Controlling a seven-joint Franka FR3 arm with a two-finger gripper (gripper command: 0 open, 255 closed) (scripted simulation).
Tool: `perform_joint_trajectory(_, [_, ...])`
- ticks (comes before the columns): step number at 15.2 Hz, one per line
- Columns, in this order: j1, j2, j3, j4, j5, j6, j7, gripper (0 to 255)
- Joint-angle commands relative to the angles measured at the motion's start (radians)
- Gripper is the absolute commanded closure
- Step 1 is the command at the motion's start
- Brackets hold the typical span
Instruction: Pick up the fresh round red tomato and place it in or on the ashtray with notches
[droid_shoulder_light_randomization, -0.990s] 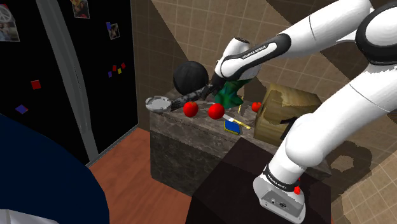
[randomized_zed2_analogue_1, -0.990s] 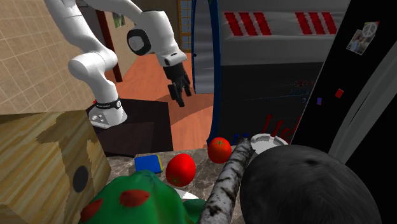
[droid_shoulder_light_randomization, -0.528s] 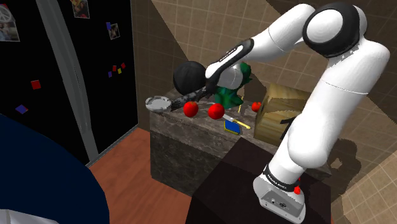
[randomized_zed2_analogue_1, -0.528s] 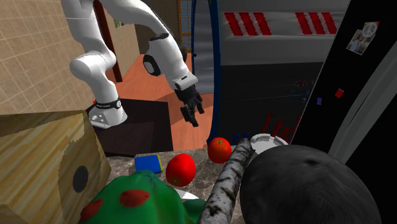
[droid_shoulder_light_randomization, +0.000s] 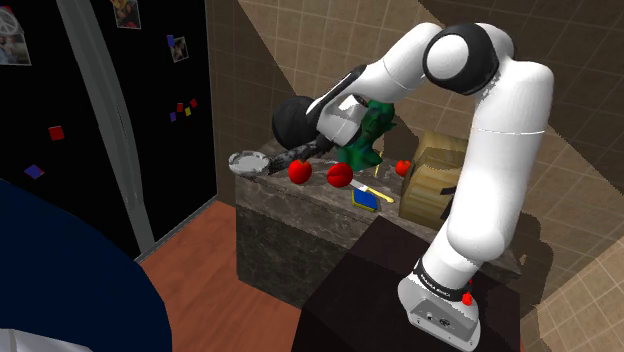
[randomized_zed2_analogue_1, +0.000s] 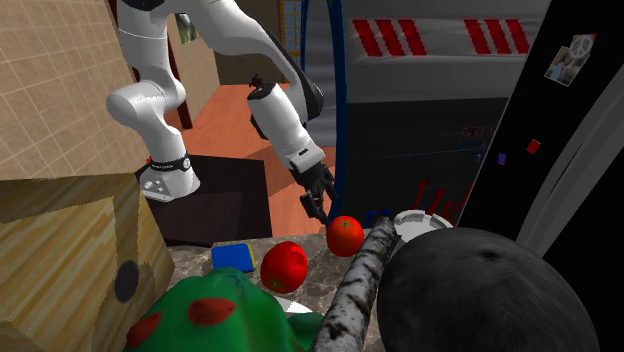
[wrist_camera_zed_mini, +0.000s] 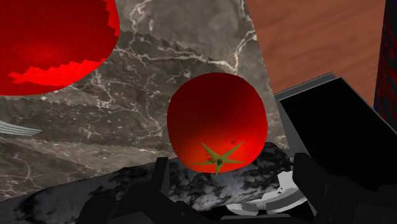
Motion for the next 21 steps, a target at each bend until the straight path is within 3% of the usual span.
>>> perform_joint_trajectory(1, [-0.017, 0.034, 0.023, 0.026, 0.04, 0.009, -0.035, 0])
perform_joint_trajectory(4, [-0.043, 0.091, 0.058, 0.069, 0.092, 0.024, -0.081, 0])
perform_joint_trajectory(12, [-0.043, 0.091, 0.058, 0.068, 0.092, 0.025, -0.081, 0])
perform_joint_trajectory(13, [-0.043, 0.091, 0.058, 0.068, 0.092, 0.025, -0.081, 255])
perform_joint_trajectory(21, [-0.043, 0.091, 0.058, 0.068, 0.091, 0.024, -0.08, 255])
